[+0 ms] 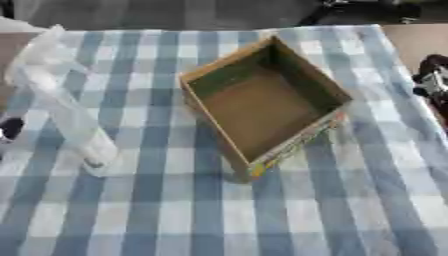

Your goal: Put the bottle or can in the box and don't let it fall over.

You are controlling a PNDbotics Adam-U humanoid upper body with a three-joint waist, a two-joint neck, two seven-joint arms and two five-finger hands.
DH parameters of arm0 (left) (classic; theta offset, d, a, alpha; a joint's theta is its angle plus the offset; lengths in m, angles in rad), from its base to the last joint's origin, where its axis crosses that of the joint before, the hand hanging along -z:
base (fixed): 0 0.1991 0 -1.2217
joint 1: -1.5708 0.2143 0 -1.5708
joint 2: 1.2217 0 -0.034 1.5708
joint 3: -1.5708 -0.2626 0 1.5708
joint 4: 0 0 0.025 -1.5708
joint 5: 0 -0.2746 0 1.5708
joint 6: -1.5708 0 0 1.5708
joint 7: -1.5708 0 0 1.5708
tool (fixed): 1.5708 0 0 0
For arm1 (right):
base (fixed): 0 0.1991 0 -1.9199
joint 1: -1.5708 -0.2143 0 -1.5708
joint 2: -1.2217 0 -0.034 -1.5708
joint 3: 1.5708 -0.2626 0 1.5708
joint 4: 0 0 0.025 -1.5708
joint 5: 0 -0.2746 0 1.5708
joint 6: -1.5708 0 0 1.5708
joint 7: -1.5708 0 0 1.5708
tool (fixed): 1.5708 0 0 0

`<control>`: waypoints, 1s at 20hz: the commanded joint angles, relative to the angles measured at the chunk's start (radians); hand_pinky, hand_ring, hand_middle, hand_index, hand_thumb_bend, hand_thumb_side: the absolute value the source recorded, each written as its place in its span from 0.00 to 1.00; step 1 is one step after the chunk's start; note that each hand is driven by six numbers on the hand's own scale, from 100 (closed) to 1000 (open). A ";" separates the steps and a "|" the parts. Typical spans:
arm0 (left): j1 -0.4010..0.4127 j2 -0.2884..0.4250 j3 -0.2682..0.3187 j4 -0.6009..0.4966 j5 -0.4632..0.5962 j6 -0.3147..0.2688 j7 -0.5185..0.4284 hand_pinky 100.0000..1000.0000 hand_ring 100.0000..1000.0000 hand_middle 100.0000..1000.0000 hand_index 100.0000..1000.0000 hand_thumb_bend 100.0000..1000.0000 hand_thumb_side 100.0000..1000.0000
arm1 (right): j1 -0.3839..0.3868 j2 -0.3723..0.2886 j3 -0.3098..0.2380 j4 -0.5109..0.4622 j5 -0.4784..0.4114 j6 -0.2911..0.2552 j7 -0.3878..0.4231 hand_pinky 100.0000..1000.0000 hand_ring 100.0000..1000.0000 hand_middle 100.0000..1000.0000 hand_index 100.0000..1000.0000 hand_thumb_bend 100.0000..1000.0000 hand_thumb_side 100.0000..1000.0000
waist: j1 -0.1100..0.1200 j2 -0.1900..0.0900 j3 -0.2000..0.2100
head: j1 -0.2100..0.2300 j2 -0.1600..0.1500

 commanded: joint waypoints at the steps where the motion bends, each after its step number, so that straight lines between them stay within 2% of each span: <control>1: -0.005 0.033 0.009 -0.015 0.001 -0.007 -0.008 0.86 0.51 0.69 0.80 0.89 0.30 | -0.008 -0.022 -0.009 -0.008 0.005 0.000 -0.004 0.73 0.74 0.89 0.77 0.13 0.44 | 0.002 -0.013 -0.001 | 0.000 -0.012; 10: -0.012 0.051 -0.009 -0.005 -0.002 -0.039 -0.101 0.86 0.51 0.70 0.81 0.90 0.30 | -0.007 -0.021 -0.008 -0.007 0.004 0.001 -0.004 0.73 0.74 0.89 0.77 0.13 0.45 | 0.002 -0.014 -0.003 | 0.004 -0.010; 17: -0.036 0.077 -0.051 0.011 -0.031 -0.018 -0.189 0.86 0.51 0.70 0.81 0.89 0.29 | -0.010 -0.016 -0.006 -0.007 0.004 0.001 -0.001 0.73 0.74 0.89 0.77 0.12 0.44 | 0.001 -0.019 -0.008 | 0.008 -0.013; 18: -0.041 0.080 -0.057 0.014 -0.034 -0.014 -0.198 0.86 0.51 0.70 0.81 0.92 0.27 | -0.009 -0.016 -0.005 -0.007 0.004 0.001 -0.001 0.73 0.74 0.89 0.77 0.12 0.44 | 0.000 -0.021 -0.009 | 0.008 -0.013; 20: -0.049 0.085 -0.068 0.018 -0.038 -0.008 -0.211 0.86 0.51 0.70 0.81 0.90 0.28 | -0.009 -0.015 -0.005 -0.006 0.004 0.001 -0.001 0.73 0.74 0.89 0.77 0.12 0.44 | -0.001 -0.023 -0.011 | 0.009 -0.014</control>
